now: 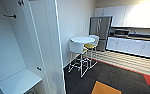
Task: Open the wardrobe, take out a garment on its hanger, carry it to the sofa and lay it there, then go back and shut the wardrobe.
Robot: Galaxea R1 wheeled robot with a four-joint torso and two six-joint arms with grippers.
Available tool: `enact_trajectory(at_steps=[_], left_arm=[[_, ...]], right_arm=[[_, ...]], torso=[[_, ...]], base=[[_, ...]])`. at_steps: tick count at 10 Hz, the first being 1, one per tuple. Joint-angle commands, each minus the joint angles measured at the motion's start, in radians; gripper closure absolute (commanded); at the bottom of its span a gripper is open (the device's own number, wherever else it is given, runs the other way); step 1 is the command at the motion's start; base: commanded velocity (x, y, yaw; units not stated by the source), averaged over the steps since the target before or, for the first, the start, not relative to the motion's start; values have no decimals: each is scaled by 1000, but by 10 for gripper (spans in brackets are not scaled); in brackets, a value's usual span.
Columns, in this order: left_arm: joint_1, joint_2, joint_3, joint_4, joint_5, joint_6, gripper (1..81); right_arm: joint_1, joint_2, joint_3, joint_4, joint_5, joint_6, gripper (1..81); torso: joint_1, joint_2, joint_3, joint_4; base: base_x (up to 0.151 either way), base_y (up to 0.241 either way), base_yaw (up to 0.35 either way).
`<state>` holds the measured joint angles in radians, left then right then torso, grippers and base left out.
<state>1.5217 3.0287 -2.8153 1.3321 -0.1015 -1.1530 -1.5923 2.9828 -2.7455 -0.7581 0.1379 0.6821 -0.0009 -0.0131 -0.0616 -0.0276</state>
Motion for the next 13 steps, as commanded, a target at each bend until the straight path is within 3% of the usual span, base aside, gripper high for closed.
enact_trajectory(at_steps=[1, 13], left_arm=[[-44, -2, -4, 12, 46, 3, 10], [-48, 47, -4, 13, 97, 62, 10]], right_arm=[[31, -3, 1, -10, -41, 5, 10], [28, 17, -2, -18, -34, 5, 10]], torso=[[1, 0, 0, 0], [1, 0, 0, 0]], base=[[0, 0, 344], [0, 0, 344]])
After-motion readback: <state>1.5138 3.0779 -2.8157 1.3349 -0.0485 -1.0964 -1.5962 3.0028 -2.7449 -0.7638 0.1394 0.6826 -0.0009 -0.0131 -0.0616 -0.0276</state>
